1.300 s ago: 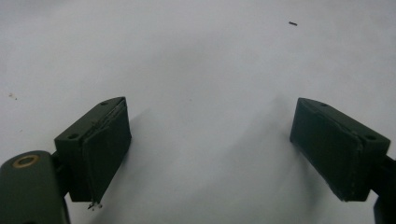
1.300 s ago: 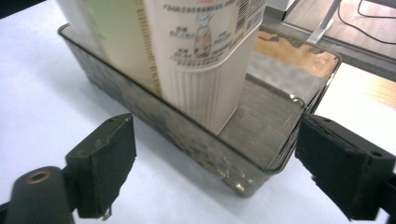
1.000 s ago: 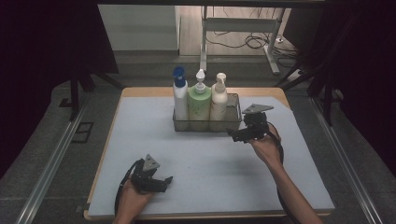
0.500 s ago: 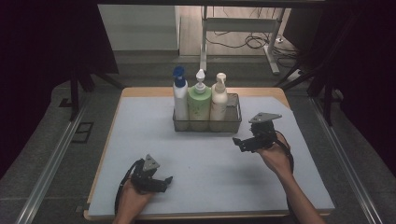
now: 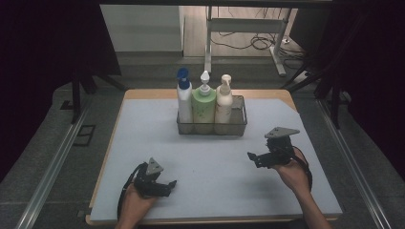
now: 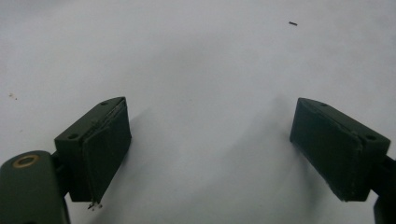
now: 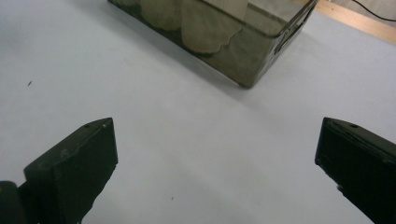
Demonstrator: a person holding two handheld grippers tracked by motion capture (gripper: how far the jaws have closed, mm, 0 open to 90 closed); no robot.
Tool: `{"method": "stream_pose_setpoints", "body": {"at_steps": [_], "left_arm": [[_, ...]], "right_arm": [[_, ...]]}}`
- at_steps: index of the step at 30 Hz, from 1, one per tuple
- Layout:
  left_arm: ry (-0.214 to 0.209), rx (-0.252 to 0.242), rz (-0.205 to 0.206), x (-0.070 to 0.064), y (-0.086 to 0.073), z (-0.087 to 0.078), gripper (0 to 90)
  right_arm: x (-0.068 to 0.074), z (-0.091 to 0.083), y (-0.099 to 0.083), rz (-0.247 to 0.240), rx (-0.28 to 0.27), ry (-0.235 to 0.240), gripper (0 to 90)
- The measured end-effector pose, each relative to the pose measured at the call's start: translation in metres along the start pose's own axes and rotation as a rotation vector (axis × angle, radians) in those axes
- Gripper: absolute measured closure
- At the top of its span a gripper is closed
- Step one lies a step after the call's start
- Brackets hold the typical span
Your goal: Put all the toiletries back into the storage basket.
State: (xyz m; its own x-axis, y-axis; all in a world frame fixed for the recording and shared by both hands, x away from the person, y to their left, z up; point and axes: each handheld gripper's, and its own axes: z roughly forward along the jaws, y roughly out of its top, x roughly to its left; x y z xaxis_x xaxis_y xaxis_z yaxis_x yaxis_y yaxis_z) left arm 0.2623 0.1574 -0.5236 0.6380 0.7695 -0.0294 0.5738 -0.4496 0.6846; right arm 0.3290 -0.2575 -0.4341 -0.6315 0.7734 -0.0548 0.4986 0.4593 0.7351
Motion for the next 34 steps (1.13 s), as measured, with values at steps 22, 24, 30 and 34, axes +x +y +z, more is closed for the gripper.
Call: {"method": "stream_pose_setpoints", "body": {"at_steps": [22, 24, 30, 34], "left_arm": [[0.000, 0.000, -0.002, 0.000, 0.000, 0.000, 12.2], [0.000, 0.000, -0.002, 0.000, 0.000, 0.000, 12.2], [-0.001, 0.001, -0.002, 0.000, 0.000, 0.000, 12.2], [-0.001, 0.002, -0.002, 0.000, 0.000, 0.000, 12.2]], "right_arm": [[0.010, 0.031, -0.080, 0.020, 0.043, 0.028, 0.0], [0.010, 0.035, -0.084, 0.017, 0.060, 0.029, 0.0], [0.008, 0.037, -0.085, 0.033, 0.072, 0.040, 0.0], [0.008, 0.037, -0.085, 0.033, 0.073, 0.039, 0.0]]}}
